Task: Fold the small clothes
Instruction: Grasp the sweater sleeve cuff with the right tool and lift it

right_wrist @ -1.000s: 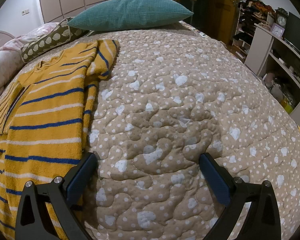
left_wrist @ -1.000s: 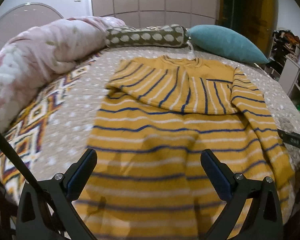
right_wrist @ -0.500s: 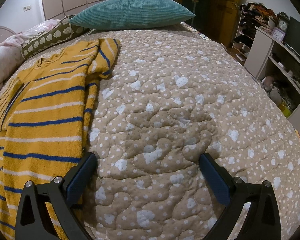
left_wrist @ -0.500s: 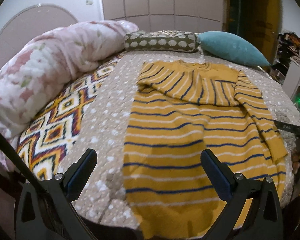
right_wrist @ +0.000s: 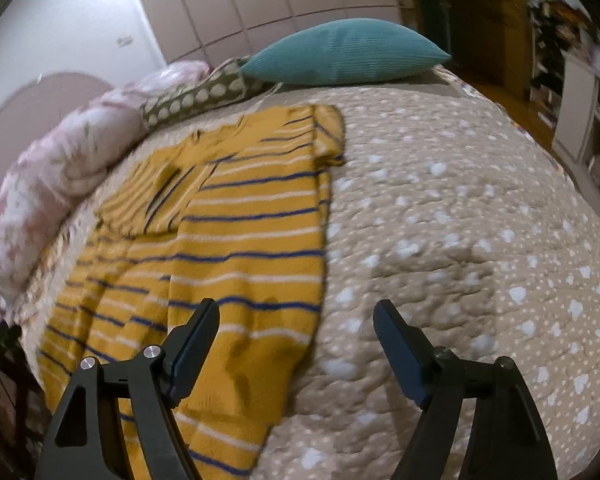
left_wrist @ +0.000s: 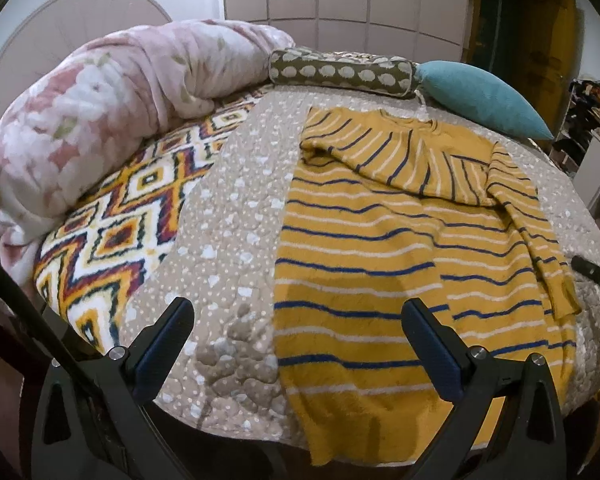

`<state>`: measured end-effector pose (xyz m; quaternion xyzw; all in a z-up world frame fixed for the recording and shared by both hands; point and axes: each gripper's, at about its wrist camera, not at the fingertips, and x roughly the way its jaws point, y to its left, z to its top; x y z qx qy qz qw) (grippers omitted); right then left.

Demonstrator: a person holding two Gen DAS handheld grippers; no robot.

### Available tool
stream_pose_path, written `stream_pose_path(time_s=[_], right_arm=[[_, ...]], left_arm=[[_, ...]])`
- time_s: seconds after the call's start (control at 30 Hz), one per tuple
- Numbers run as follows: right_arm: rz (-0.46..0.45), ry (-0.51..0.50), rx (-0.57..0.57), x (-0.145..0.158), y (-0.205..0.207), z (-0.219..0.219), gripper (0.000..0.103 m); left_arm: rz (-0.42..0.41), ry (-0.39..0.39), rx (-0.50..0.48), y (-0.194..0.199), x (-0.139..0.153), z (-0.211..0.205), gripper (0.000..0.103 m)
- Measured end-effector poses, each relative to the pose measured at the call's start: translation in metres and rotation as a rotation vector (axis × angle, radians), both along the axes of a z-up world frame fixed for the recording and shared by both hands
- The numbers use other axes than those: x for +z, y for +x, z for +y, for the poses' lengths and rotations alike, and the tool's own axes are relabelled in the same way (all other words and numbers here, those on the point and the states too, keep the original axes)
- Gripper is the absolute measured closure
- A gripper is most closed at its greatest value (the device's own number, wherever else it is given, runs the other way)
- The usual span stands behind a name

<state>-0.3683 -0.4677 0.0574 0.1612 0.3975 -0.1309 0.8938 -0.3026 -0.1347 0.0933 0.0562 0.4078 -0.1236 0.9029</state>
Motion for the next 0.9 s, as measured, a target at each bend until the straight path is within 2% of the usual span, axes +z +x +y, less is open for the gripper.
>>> stream_pose_path(time_s=[0.13, 0.27, 0.4, 0.47, 0.5, 0.53, 0.57, 0.63, 0.73, 0.8, 0.9], right_arm=[[0.033, -0.034, 0.008, -0.011, 0.005, 0.016, 0.019], [-0.013, -0.076, 0.068, -0.002, -0.003, 0.046, 0.02], [-0.01, -0.108, 0.141, -0.004, 0.0, 0.07, 0.02], [0.015, -0.139, 0.16, -0.011, 0.004, 0.077, 0.031], [0.03, -0.151, 0.16, -0.014, 0.005, 0.078, 0.061], [0.042, -0.151, 0.157, -0.015, 0.006, 0.077, 0.085], [0.038, -0.135, 0.147, -0.014, 0.005, 0.072, 0.09], [0.002, -0.106, 0.115, -0.006, -0.001, 0.061, 0.093], [-0.046, -0.149, 0.019, 0.018, -0.017, 0.036, 0.093], [-0.062, -0.207, -0.072, 0.038, -0.032, 0.013, 0.093], [-0.026, -0.352, -0.222, 0.062, -0.051, -0.026, 0.093]], left_arm=[[0.013, -0.003, 0.025, 0.004, -0.003, 0.01, 0.0], [0.026, -0.027, 0.037, 0.005, -0.004, 0.016, 0.0], [0.02, -0.024, 0.017, 0.002, -0.004, 0.012, 0.0], [0.014, -0.009, 0.003, 0.001, -0.004, 0.008, 0.0], [0.012, -0.004, 0.001, 0.0, -0.004, 0.007, 0.0], [0.011, -0.003, 0.001, 0.0, -0.004, 0.007, 0.0], [0.012, -0.005, 0.003, 0.001, -0.004, 0.008, 0.0], [0.016, -0.015, 0.011, 0.002, -0.003, 0.011, 0.0], [0.017, -0.035, 0.027, 0.004, -0.002, 0.018, 0.0], [0.013, -0.046, 0.033, 0.004, 0.0, 0.021, 0.0], [0.005, -0.057, 0.037, 0.003, 0.002, 0.026, 0.0]])
